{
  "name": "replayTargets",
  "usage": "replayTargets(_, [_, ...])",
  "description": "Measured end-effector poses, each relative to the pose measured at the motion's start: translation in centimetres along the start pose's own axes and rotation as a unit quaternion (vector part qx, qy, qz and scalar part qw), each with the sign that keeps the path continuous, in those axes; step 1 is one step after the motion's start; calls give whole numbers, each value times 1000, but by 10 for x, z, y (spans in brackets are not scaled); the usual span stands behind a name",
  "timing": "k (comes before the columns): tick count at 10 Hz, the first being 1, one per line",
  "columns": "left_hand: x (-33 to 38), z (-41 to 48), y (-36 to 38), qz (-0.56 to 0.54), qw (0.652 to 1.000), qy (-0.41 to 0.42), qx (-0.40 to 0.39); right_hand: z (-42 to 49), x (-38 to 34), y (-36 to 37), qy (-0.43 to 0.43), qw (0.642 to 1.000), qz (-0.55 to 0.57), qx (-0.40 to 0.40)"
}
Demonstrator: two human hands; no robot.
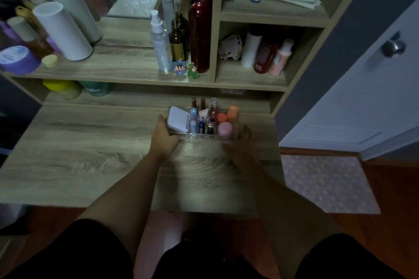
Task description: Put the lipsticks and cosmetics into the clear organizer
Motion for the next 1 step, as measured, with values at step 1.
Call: replayTargets(1, [0,-23,2,60,997,16,46,-30,-3,-13,-31,998,-56,6])
Point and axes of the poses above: each hand's wrist, its own z-axis towards the middle knuckle, its own y-axis out of the palm, x = y × z, the point moved 9 cm from there along z, towards the middle knuckle, and after that the axes turned 12 degrees about -y, right-handed, at the moved point
